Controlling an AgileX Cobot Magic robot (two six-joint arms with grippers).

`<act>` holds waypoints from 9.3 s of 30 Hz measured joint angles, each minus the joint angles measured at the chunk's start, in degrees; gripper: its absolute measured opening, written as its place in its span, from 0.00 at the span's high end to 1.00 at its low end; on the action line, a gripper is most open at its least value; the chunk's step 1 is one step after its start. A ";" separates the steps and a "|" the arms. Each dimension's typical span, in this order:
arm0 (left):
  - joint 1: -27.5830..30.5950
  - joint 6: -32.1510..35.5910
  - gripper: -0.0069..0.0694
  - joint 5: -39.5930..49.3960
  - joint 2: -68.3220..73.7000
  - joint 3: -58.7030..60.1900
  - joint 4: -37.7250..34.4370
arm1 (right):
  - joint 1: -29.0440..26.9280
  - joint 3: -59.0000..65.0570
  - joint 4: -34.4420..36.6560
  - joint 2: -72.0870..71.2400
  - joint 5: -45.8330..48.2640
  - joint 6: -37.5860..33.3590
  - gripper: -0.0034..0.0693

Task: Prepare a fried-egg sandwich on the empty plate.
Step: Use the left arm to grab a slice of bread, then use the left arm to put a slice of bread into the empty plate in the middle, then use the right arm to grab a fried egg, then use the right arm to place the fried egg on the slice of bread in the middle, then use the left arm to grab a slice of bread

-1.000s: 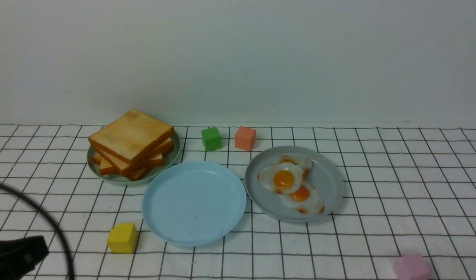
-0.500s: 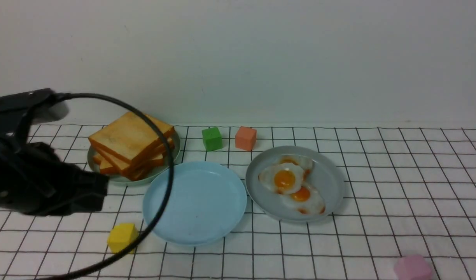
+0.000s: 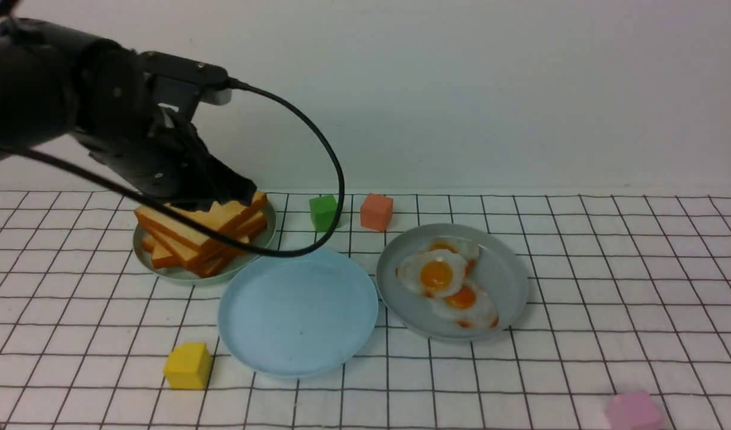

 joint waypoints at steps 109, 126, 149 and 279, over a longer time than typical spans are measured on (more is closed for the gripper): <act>-23.71 -7.82 0.93 -6.84 -49.76 31.59 -5.29 | 0.55 -14.26 9.18 43.06 -6.92 -4.34 0.83; -23.71 -7.98 0.93 -24.81 -65.29 46.63 -12.47 | 0.55 -39.33 13.45 80.97 -11.82 0.06 0.43; -23.71 -7.98 0.93 -23.55 -65.29 46.63 -13.30 | 0.55 -43.28 15.89 88.26 -16.79 2.36 0.55; 8.12 35.51 0.58 -19.87 13.83 4.81 -6.05 | 14.76 -8.39 -3.54 19.07 -1.90 8.54 0.88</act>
